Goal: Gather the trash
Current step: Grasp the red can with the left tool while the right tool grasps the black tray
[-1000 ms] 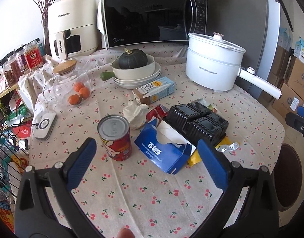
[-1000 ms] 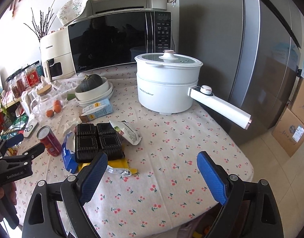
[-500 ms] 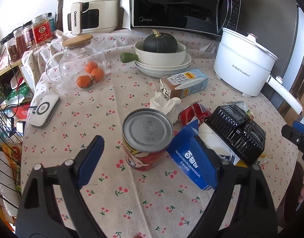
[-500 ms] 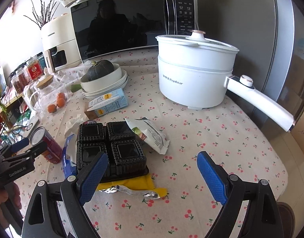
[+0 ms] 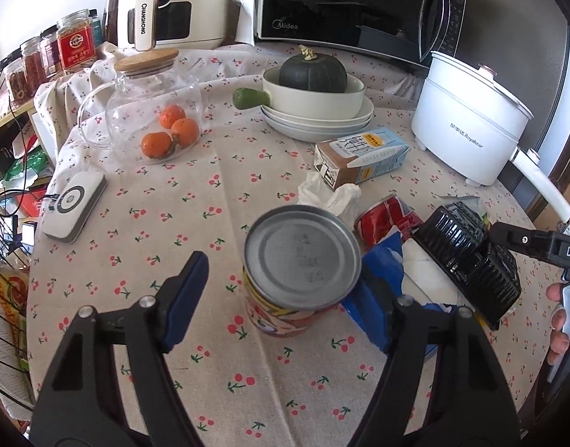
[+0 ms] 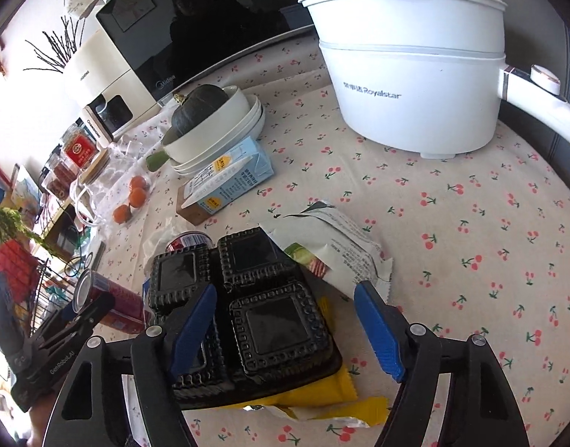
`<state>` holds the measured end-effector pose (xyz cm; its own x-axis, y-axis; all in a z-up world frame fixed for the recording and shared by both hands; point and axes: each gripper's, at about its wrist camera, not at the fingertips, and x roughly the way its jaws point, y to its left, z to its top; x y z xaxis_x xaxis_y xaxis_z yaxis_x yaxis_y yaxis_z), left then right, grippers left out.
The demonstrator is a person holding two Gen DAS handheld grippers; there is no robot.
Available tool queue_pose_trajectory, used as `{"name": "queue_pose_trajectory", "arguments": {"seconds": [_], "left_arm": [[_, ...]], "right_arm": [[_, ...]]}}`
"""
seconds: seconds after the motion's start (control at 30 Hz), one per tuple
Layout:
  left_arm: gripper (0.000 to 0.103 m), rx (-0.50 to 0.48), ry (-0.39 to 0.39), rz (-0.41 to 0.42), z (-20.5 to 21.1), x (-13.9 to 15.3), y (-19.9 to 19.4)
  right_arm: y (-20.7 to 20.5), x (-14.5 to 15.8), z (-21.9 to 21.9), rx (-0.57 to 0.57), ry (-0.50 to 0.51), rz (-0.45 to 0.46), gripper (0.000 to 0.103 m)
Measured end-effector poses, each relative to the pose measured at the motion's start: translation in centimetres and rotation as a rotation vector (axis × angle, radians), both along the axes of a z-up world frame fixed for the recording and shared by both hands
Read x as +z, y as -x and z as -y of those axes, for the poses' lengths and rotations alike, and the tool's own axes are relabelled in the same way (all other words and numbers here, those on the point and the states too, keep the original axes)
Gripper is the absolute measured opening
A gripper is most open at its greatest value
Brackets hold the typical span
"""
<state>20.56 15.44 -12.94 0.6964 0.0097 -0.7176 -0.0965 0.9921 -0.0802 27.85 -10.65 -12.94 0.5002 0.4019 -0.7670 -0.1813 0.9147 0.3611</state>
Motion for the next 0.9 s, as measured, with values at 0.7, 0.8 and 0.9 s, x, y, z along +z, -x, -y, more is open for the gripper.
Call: {"name": "queue_pose_trajectory", "arguments": {"seconds": [0.7, 0.8, 0.9], "left_arm": [[0.055, -0.068, 0.020, -0.004, 1.7, 3.2, 3.1], [0.055, -0.068, 0.026, -0.001, 2.1, 4.3, 4.5], [0.055, -0.066, 0.047, -0.003, 2.6, 5.2, 6.1]], "right_arm": [[4.4, 4.3, 1.7, 0.031, -0.047, 0.028, 0.050], [6.2, 5.8, 2.8, 0.013, -0.032, 0.046, 0.050], [8.1, 7.1, 4.2, -0.003, -0.020, 0.064, 0.050]]}}
